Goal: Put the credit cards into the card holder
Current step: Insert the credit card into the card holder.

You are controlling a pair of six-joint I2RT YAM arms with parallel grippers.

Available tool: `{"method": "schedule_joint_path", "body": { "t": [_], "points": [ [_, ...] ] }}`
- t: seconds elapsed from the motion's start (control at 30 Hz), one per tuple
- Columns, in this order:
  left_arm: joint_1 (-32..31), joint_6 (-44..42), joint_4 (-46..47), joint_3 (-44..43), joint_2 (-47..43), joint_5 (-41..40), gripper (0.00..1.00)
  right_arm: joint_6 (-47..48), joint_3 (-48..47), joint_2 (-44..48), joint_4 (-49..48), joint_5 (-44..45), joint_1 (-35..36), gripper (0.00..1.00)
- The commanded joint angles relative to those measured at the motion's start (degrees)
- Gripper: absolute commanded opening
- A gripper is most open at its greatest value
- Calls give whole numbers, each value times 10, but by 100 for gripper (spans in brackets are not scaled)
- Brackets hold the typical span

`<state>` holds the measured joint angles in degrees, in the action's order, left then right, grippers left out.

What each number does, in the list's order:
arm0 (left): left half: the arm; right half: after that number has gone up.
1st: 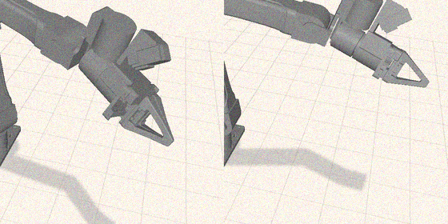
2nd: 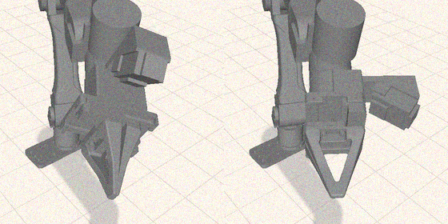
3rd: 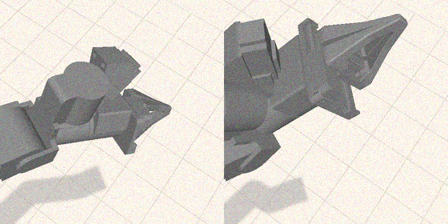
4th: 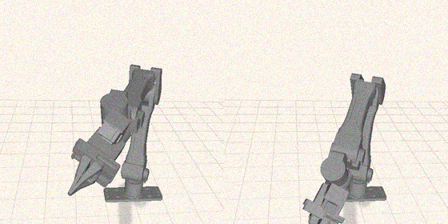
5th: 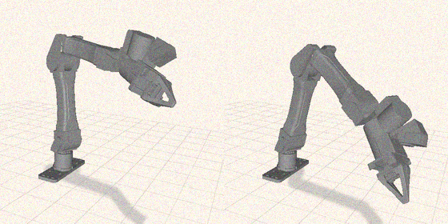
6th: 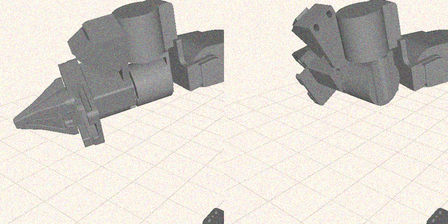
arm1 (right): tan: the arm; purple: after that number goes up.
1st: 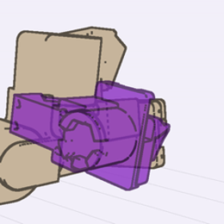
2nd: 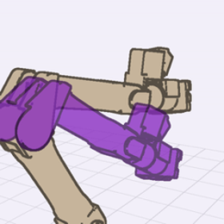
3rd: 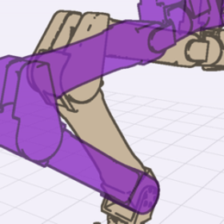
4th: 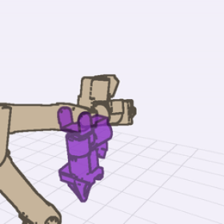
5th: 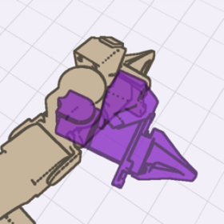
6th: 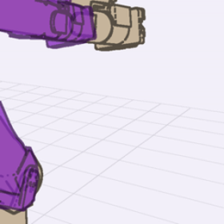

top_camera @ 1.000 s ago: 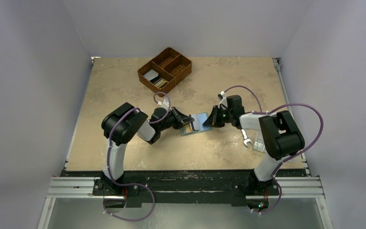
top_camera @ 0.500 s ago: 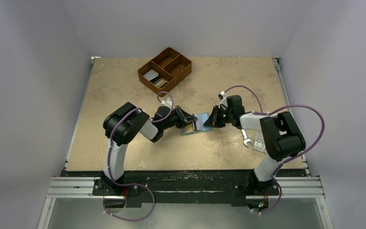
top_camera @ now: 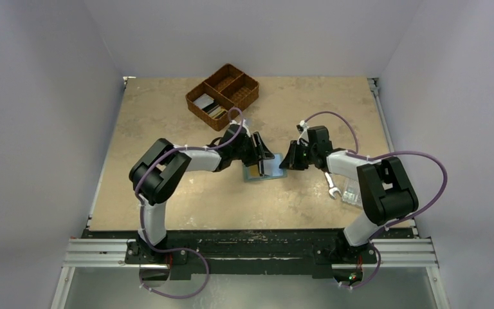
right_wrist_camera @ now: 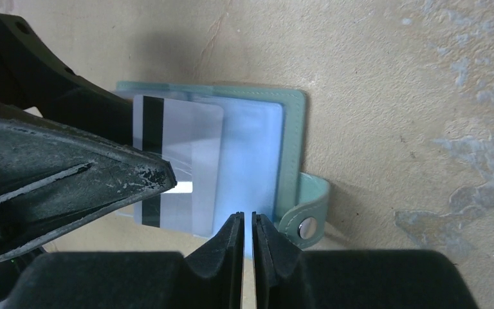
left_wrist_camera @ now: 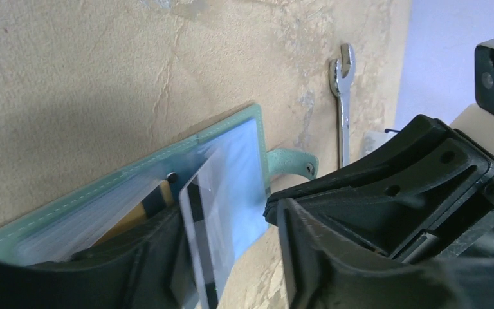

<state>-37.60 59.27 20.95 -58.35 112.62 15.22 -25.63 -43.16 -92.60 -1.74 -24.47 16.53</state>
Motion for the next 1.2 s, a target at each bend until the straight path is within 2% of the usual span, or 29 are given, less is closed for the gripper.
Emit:
{"method": "schedule_joint_path", "body": {
  "t": [0.0, 0.1, 0.27, 0.33, 0.4, 0.57, 0.83, 1.0, 1.17],
  "points": [
    [-5, -99, -205, -19, -21, -66, 59, 18, -16, -2, 2, 11, 0, 17],
    [-7, -116, -242, -33, -24, -80, 63, 17, -12, -10, -3, 8, 0, 17],
    [-7, -118, -218, -27, -24, -49, 65, 16, -11, -13, -6, 4, 0, 17],
    [-11, -128, -202, -34, -23, -55, 68, 16, -12, -13, -6, 4, 0, 17],
    [-20, -150, -228, -51, -24, -76, 69, 16, -12, -12, -6, 4, 0, 18],
    [-48, -178, -280, -81, -31, -149, 66, 9, -7, -13, -17, -6, 0, 17],
    [-58, -158, -218, -60, -18, -124, 64, -15, 9, -18, -49, -37, 0, 17],
    [-58, -236, -260, -70, -52, -150, 71, -10, 9, -16, -45, -38, 0, 18],
    [-55, -246, -277, -73, -64, -138, 76, -9, 6, -17, -47, -37, 0, 18]
  ]
}}
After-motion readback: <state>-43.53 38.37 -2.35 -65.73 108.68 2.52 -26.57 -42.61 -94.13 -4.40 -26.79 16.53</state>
